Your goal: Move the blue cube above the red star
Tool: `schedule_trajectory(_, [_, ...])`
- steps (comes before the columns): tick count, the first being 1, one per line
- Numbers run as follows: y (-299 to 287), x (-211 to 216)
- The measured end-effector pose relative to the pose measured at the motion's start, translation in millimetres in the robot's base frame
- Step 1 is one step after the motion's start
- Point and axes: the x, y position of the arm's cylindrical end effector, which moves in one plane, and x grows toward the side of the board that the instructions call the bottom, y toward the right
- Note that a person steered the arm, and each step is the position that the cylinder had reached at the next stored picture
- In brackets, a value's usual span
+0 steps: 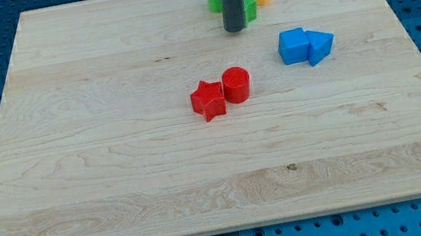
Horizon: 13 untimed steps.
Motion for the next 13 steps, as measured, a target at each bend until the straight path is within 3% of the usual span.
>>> schedule_trajectory(2, [0.0,-7.1])
schedule_trajectory(4, [15.6,15.9])
schedule_trajectory(6, [100.6,20.6])
schedule_trajectory(8, [164.3,76.1])
schedule_trajectory(11, [156.7,91.4])
schedule_trajectory(13, [105.4,90.6])
